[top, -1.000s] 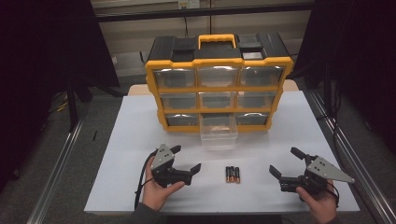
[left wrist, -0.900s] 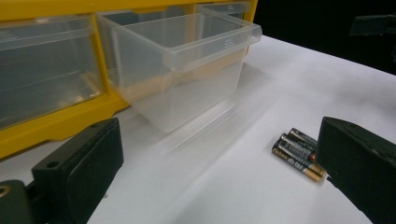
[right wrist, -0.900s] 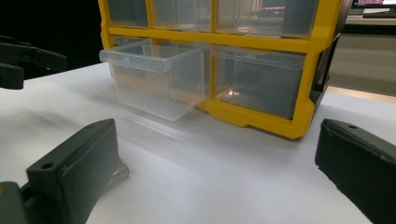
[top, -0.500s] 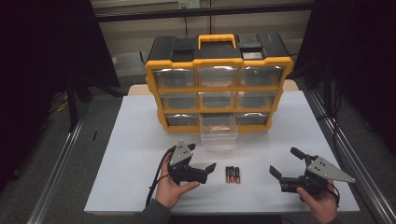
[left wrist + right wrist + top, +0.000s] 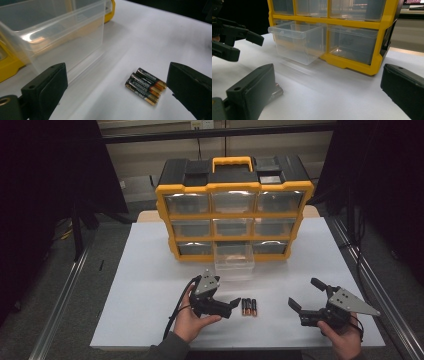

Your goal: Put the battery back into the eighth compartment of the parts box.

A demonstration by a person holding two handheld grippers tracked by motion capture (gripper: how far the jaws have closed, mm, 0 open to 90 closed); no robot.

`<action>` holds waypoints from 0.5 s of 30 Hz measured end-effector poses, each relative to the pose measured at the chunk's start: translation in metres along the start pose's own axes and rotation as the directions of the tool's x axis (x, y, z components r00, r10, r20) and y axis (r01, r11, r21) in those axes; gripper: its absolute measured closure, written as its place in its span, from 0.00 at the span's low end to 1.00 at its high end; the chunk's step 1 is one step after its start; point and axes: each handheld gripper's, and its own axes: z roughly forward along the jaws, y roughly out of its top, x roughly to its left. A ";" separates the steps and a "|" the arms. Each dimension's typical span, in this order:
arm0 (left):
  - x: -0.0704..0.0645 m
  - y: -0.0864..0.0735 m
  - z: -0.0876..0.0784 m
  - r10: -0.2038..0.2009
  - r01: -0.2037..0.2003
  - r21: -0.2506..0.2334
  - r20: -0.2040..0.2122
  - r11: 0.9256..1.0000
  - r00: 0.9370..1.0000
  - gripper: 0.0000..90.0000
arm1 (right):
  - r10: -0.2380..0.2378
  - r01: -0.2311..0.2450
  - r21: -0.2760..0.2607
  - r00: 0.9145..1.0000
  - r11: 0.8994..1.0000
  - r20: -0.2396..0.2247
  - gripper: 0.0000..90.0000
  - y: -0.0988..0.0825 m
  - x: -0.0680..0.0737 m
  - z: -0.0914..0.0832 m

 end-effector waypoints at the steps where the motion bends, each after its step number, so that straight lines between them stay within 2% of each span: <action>1: -0.001 0.000 0.002 -0.008 0.008 0.000 0.020 1.000 1.000 0.08 | 0.004 -0.004 -0.002 1.000 1.000 0.003 0.00 0.000 0.000 0.000; 3: -0.002 0.000 0.005 -0.013 0.013 0.010 0.014 1.000 1.000 0.09 | 0.003 -0.003 -0.003 1.000 1.000 0.003 0.00 0.000 0.000 0.000; 5: -0.001 0.000 0.007 -0.022 0.021 0.034 0.031 0.999 0.999 0.15 | 0.009 -0.009 -0.005 1.000 1.000 0.006 0.00 0.000 0.000 0.000; 7: -0.002 0.000 0.008 -0.026 0.025 0.035 0.041 0.999 0.999 0.19 | 0.001 -0.001 -0.005 1.000 1.000 0.002 0.00 0.000 0.000 0.000; 8: -0.002 -0.001 0.010 -0.024 0.023 0.023 0.059 0.999 0.998 0.22 | 0.002 -0.002 -0.004 1.000 1.000 0.003 0.00 0.000 0.000 0.000; 9: -0.002 -0.001 0.010 -0.015 0.014 0.029 0.048 0.999 0.999 0.24 | 0.006 -0.006 -0.006 1.000 1.000 0.005 0.00 0.001 0.000 0.000; 15: -0.007 0.001 0.015 -0.014 0.009 0.076 0.058 0.997 0.998 0.36 | -0.003 0.003 -0.002 1.000 1.000 0.001 0.00 0.001 0.000 0.000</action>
